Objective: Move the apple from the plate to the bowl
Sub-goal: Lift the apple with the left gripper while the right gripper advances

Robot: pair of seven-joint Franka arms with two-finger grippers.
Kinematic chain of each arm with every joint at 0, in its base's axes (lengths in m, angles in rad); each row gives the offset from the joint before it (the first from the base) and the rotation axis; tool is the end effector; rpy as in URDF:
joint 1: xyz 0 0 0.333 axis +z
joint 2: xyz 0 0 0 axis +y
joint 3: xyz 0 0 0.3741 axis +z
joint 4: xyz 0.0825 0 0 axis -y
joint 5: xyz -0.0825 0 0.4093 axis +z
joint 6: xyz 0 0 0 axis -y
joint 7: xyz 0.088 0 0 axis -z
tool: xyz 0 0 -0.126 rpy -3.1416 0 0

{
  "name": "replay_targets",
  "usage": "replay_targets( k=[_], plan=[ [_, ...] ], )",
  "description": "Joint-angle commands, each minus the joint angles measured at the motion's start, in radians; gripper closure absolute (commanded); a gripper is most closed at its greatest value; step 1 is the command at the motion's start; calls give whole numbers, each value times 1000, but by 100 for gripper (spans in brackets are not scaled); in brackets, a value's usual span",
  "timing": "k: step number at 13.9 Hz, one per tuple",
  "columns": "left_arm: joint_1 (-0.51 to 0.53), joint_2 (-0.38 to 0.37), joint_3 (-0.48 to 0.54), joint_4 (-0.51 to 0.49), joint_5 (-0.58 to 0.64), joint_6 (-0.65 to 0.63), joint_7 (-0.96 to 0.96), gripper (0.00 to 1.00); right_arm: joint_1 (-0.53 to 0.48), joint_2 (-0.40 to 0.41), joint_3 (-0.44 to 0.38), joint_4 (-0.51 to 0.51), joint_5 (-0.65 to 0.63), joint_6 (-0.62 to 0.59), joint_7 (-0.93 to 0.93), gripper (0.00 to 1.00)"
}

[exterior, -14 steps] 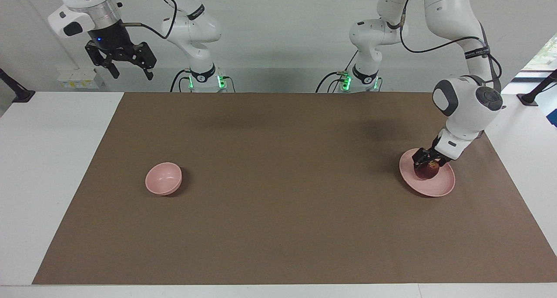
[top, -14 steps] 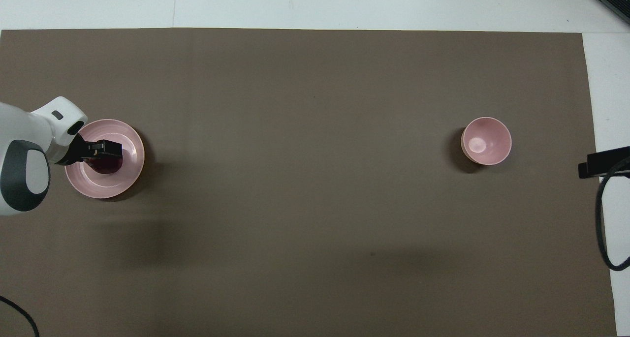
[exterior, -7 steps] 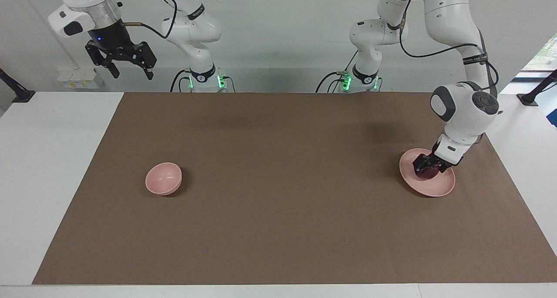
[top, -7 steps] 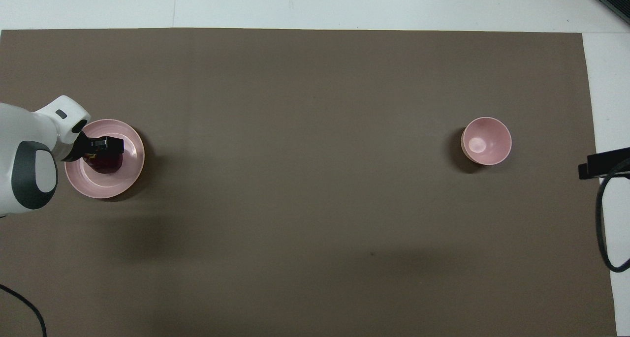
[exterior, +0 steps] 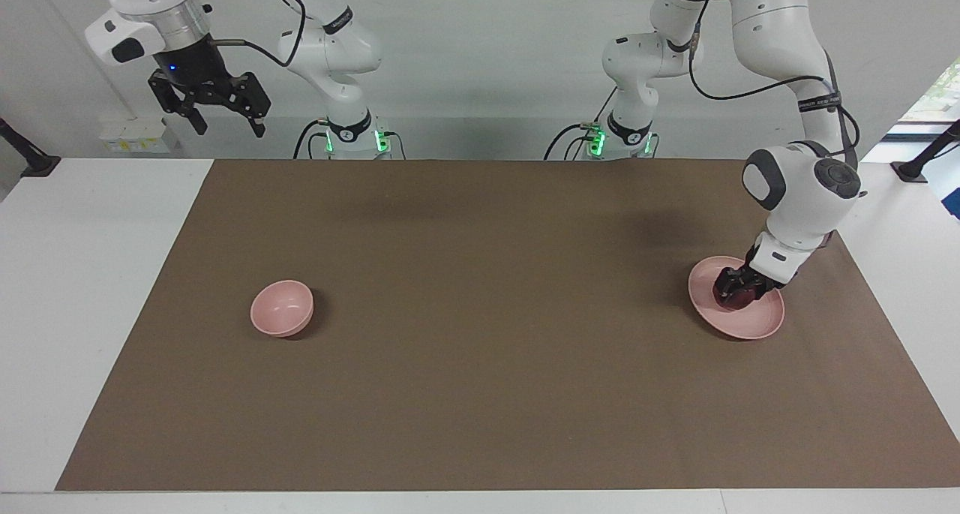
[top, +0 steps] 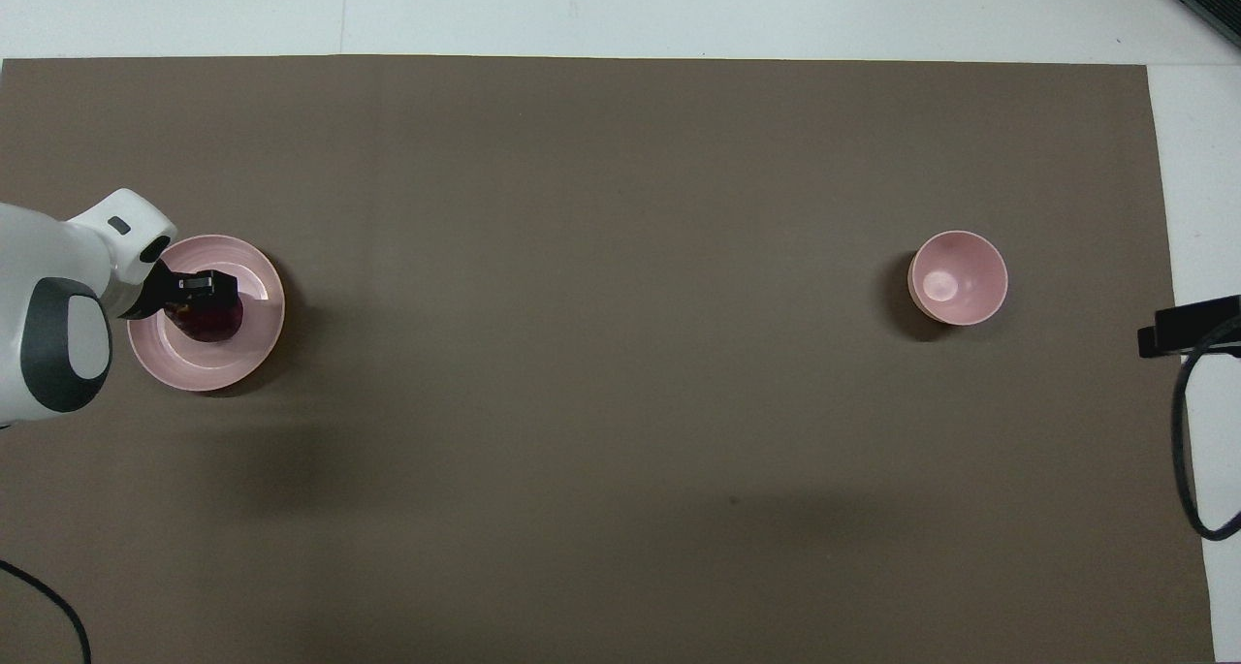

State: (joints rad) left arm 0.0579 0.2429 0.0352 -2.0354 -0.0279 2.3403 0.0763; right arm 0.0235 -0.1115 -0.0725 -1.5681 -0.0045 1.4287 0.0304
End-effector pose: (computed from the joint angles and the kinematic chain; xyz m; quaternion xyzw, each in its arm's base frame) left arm 0.6278 0.0570 0.3527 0.9994 0.0171 0.0315 0.0035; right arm 0.5214 -0.0290 0.7140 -0.9991 0.0397 0.0141 0.0019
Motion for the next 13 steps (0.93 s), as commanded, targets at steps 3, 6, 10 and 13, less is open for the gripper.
replay_targets(
  k=[3,6,10,13],
  plan=[
    [-3,25,-5,107,-9,-180,-29,100,-11,-27,0,-27,15,1,-36,0],
    [-10,56,-5,266,-55,-394,-84,100,-10,-36,0,-49,21,1,-43,0],
    [-26,121,-8,429,-202,-660,-261,100,-14,-79,-3,-124,58,10,-122,0],
    [-39,122,-11,434,-386,-755,-421,100,-68,-76,-15,-151,152,21,-292,0]
  ],
)
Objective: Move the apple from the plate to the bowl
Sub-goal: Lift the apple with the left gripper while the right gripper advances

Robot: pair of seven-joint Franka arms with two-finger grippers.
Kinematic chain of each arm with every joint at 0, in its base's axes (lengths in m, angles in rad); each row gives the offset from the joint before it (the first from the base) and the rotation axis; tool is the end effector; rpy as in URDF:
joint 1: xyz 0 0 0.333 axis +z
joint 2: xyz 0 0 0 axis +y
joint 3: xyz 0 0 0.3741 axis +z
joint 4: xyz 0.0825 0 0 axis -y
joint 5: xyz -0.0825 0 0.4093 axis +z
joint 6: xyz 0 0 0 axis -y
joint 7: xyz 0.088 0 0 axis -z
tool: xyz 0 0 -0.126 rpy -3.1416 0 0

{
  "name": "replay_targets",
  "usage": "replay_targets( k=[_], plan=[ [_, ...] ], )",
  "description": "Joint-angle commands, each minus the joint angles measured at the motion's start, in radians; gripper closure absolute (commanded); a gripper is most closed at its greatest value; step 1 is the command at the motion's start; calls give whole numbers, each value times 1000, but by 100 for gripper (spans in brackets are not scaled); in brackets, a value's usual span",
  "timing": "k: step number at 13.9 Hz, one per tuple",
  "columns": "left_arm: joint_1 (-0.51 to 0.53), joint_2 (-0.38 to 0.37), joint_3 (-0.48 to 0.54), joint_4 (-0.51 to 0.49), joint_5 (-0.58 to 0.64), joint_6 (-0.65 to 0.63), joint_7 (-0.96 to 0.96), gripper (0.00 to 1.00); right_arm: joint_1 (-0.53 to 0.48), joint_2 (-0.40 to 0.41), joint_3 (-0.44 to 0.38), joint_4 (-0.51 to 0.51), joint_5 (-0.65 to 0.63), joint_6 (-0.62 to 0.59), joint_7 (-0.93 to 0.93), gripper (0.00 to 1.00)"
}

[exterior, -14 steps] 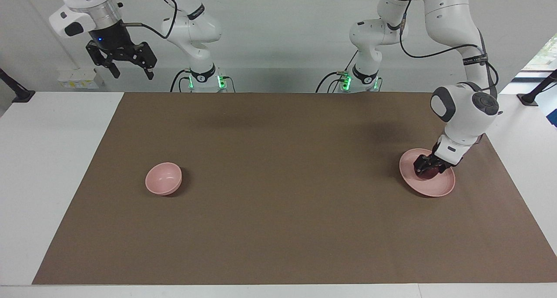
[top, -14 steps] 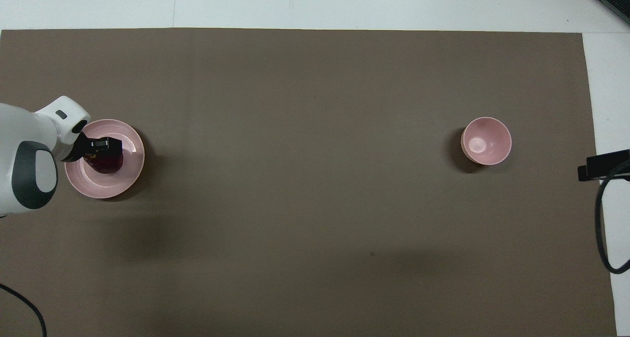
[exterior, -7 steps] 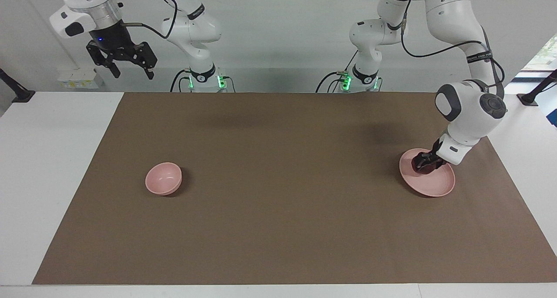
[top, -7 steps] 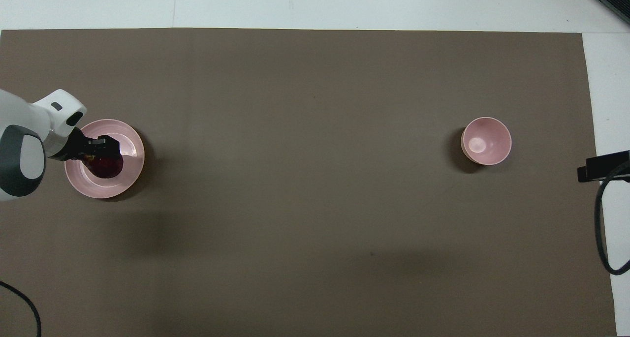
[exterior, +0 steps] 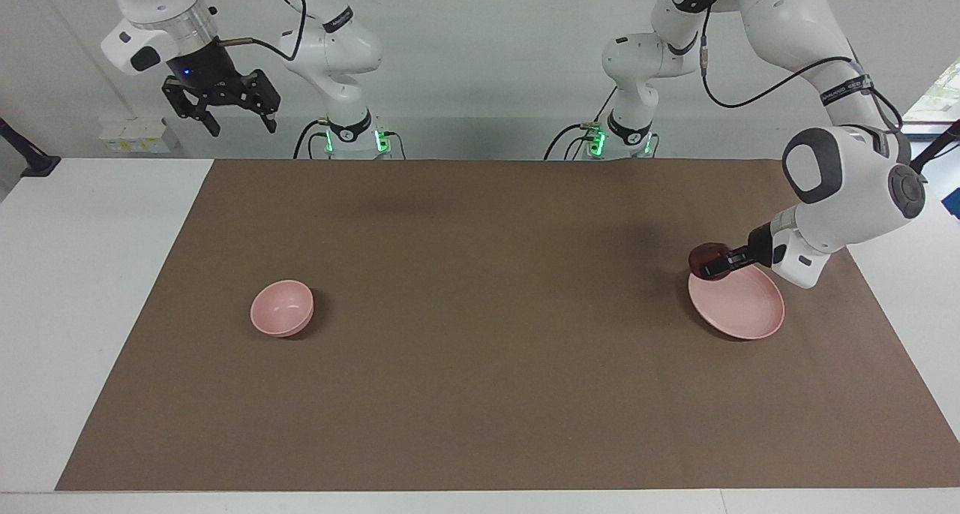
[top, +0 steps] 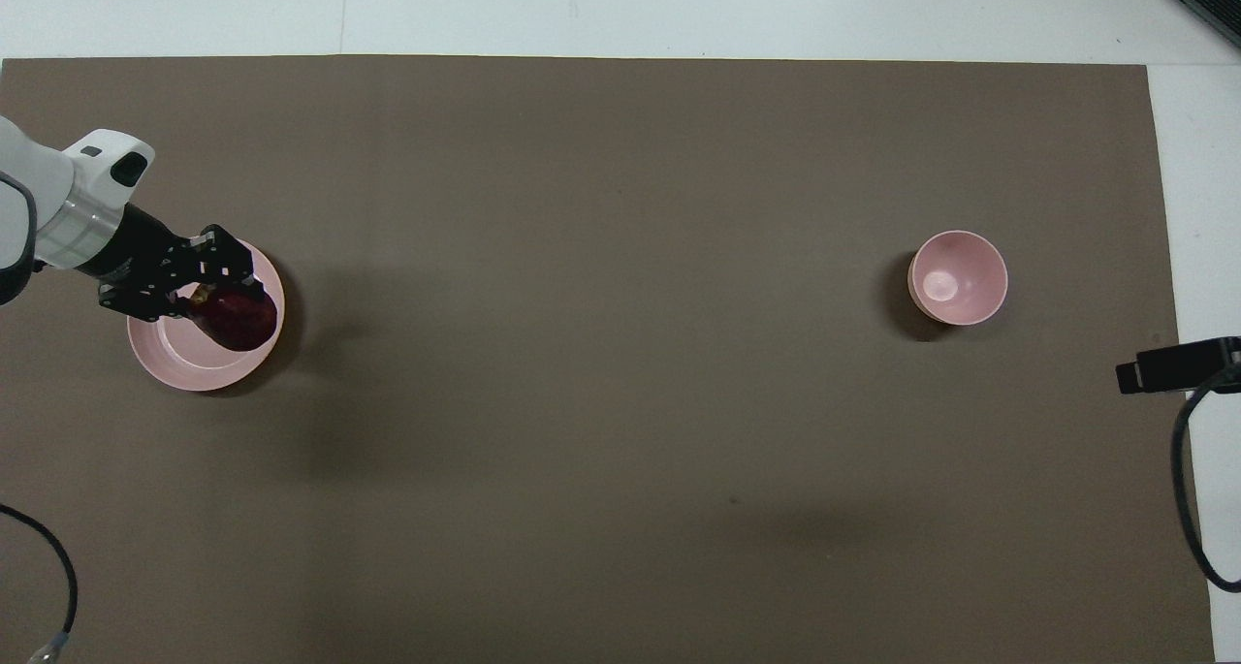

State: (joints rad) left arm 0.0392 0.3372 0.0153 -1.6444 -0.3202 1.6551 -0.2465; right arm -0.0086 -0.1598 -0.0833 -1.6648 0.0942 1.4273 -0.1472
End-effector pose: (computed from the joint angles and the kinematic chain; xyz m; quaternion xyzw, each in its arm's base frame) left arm 0.6562 -0.0025 0.4287 0.9576 0.1847 -0.1742 0.1360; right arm 0.5017 -0.0375 0.6927 -0.9973 -0.0333 0.0324 0.0577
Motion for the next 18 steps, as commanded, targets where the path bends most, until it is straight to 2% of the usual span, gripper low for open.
replay_targets(
  k=[1,4,9,13,16,18],
  plan=[
    [-30,26,9,43,-161,-93,-158,100,-36,-29,-4,-75,55,24,-173,0],
    [-48,20,-32,32,-374,-144,-374,100,-31,-44,-6,-141,114,57,-222,0],
    [-47,9,-139,-3,-681,-149,-624,100,-18,-52,-1,-226,280,96,-212,0],
    [-47,2,-239,-29,-857,-130,-706,100,7,-52,7,-280,429,122,-213,0],
    [-50,-33,-311,-99,-1043,-56,-772,100,12,-53,5,-329,582,146,-212,0],
    [-99,-41,-330,-117,-1121,47,-851,100,12,-53,5,-354,662,162,-212,0]
  ],
)
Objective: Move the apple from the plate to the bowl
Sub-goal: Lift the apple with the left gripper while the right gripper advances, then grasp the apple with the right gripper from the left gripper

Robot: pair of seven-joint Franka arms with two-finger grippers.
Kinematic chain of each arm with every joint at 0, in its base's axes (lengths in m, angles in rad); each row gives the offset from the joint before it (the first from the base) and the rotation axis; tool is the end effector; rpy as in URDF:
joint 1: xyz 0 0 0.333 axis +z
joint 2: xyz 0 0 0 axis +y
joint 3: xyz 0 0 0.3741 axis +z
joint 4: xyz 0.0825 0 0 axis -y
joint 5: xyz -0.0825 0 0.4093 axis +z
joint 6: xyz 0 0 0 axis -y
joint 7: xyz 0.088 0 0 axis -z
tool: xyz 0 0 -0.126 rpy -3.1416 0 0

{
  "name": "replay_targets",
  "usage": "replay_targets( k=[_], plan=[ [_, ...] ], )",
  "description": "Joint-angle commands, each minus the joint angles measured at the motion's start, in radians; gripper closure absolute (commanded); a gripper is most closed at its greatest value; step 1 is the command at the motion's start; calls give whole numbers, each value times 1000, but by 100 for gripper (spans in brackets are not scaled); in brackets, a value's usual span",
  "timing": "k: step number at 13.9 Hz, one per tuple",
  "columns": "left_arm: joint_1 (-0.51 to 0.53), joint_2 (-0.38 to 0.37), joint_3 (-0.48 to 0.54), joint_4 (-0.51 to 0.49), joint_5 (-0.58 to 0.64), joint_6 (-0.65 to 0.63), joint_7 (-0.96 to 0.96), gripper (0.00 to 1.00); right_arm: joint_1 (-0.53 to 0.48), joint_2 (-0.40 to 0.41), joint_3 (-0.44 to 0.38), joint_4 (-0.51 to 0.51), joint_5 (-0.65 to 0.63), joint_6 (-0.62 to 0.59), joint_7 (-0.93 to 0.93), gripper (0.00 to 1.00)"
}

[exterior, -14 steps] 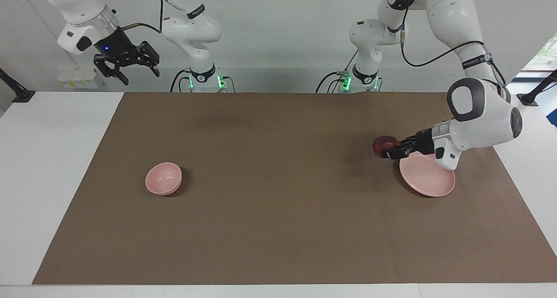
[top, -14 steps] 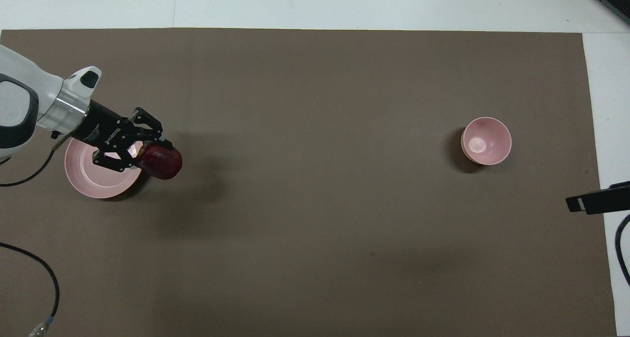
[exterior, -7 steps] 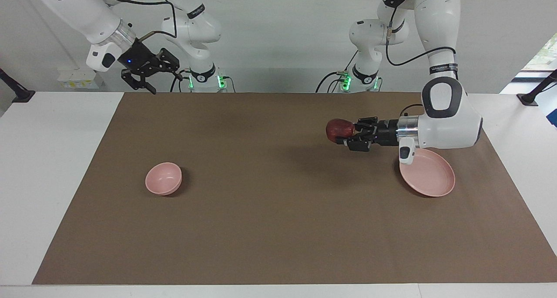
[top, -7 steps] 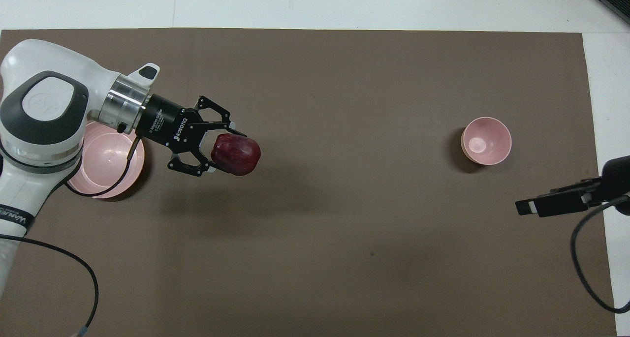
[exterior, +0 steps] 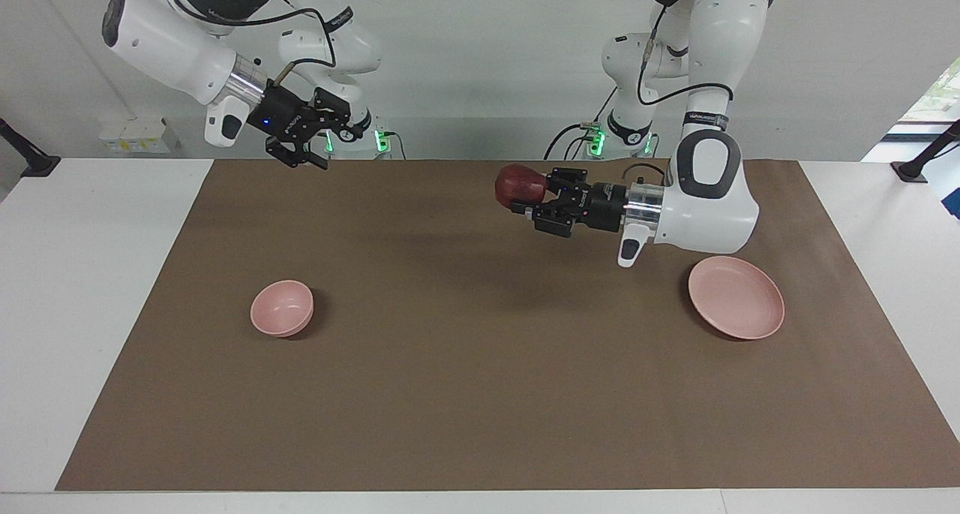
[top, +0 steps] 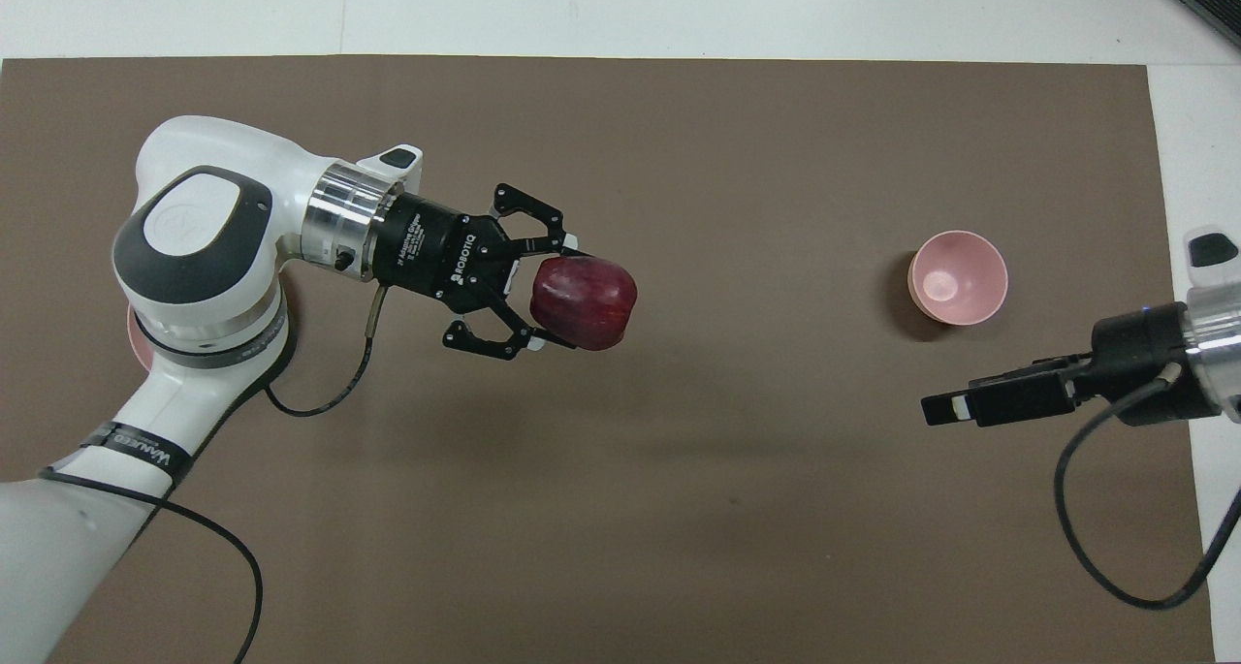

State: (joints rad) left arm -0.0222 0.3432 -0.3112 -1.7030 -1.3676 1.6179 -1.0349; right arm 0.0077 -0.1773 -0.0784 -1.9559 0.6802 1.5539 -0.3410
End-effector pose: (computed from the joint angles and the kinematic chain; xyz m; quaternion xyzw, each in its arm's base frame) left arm 0.6097 -0.3074 0.5006 0.6270 0.3958 -0.5366 0.4027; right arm 0.5006 0.0419 0.5982 -0.9301 -0.0956 0.0349 0.3530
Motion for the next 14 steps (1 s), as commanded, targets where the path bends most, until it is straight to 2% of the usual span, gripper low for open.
replay_targets(
  k=[1,4,6,10,14],
  plan=[
    [-66,-53,-5,-67,-108,129,-68,100,-5,-37,0,-73,125,47,-9,0],
    [-159,-79,-11,-105,-223,265,-96,100,-3,-44,3,-81,247,66,60,0],
    [-211,-96,-12,-125,-257,309,-135,100,-3,-44,9,-81,291,80,123,0],
    [-323,-130,-12,-161,-365,419,-136,100,-3,-42,34,-81,308,89,224,0],
    [-338,-130,-37,-159,-412,459,-136,100,-3,-41,35,-81,325,101,313,0]
  ],
)
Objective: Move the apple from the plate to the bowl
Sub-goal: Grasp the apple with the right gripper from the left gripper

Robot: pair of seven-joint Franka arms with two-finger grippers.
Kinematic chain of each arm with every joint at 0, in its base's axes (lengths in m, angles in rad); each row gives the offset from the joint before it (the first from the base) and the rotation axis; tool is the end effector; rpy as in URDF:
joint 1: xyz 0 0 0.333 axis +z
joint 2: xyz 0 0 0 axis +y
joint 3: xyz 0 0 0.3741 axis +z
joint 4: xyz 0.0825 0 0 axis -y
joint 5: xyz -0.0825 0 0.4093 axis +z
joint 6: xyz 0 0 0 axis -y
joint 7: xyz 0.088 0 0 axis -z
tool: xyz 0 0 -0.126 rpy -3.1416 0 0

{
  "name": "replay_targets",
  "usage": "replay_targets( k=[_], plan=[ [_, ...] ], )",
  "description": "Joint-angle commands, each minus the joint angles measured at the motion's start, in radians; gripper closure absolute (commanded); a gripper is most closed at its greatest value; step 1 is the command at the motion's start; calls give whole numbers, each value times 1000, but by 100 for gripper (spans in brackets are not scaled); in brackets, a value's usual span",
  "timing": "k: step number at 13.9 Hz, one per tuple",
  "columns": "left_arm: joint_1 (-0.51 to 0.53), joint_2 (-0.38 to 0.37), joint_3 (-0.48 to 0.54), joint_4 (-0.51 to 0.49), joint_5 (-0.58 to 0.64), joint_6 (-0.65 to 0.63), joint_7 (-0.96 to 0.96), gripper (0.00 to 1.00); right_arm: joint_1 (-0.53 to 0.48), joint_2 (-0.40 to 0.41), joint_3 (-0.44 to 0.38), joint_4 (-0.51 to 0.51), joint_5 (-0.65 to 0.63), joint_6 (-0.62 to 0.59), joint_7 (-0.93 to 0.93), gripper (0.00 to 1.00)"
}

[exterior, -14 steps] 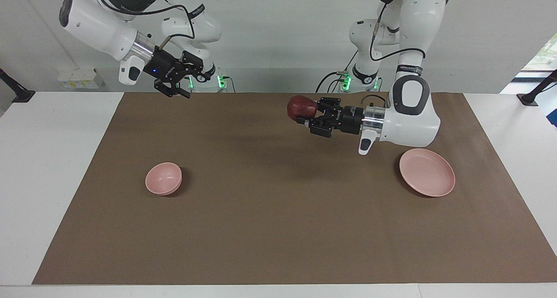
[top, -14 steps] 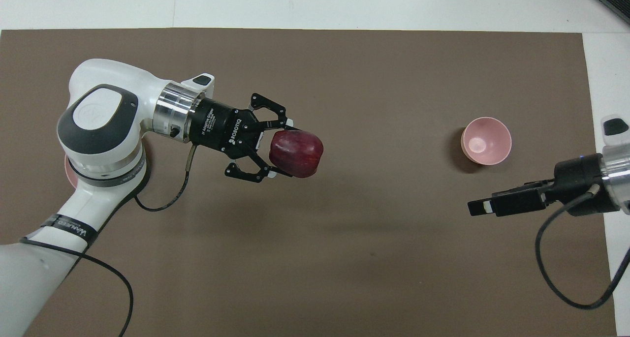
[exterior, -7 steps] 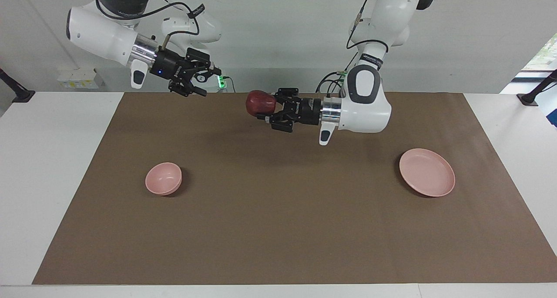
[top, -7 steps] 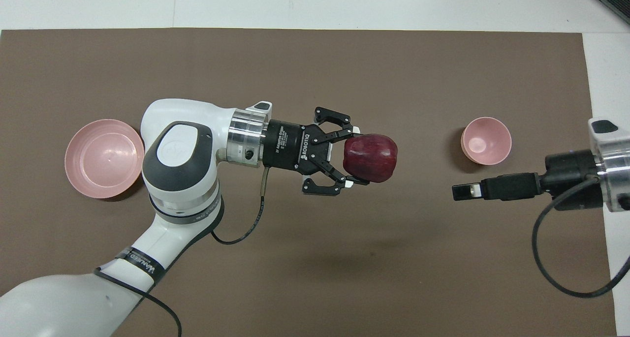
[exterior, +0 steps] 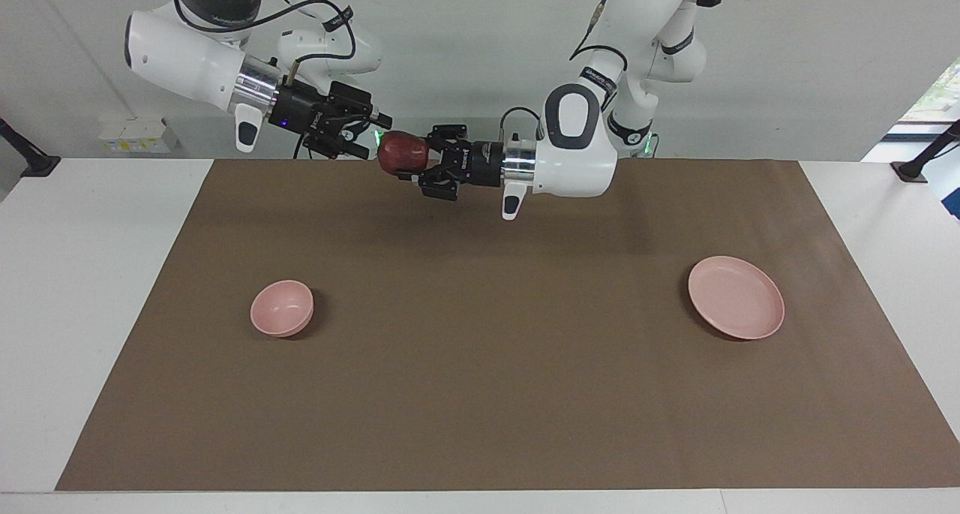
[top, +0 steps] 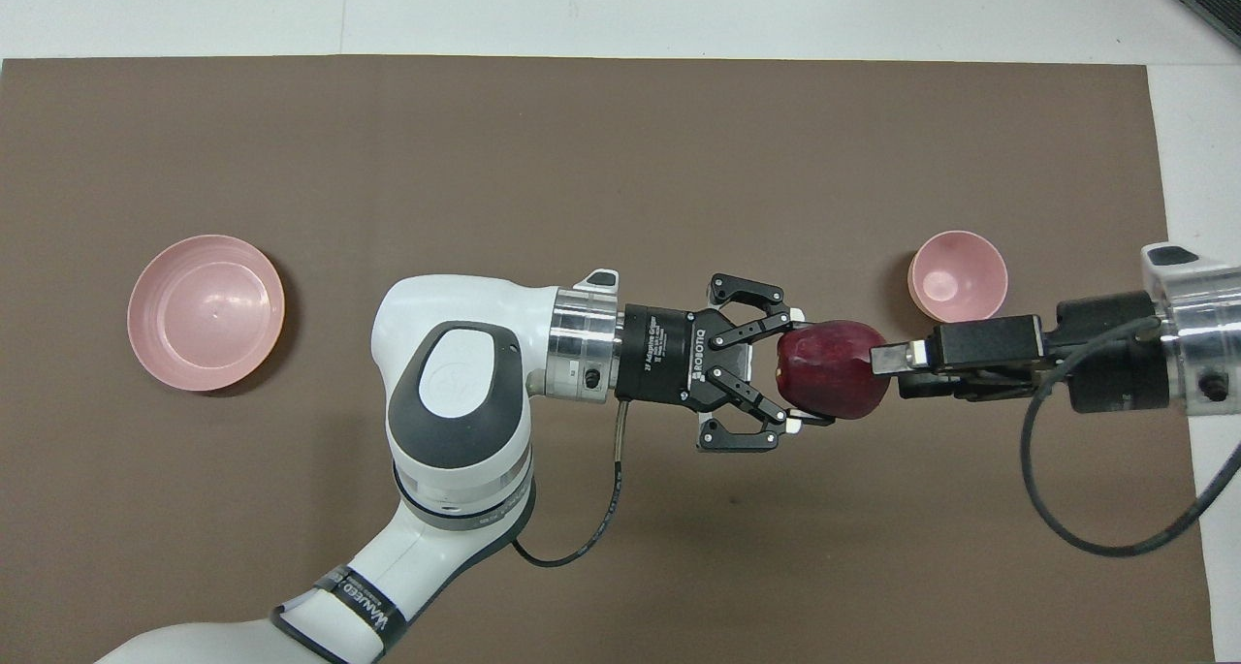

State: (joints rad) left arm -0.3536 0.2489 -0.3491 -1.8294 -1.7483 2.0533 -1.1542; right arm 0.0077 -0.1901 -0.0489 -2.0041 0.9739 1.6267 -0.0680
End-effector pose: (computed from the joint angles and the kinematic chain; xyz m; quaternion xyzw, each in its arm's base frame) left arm 0.4979 -0.4849 0.5084 0.5142 0.4896 -0.5728 0.4098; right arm 0.5068 0.0771 0.6095 -0.8786 0.0572 0.0577 0.4706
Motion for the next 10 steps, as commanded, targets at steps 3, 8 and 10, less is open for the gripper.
replay_targets(
  k=[3,8,10],
  plan=[
    [-7,-34,-39,-27,-77,62,-16,100,-3,-26,6,-31,28,28,81,0],
    [-7,-30,-83,-16,-128,116,-13,100,-3,-28,9,-31,14,-17,102,0],
    [-5,-30,-97,-15,-146,120,-15,100,-5,-29,9,-31,-4,-40,97,0]
  ],
)
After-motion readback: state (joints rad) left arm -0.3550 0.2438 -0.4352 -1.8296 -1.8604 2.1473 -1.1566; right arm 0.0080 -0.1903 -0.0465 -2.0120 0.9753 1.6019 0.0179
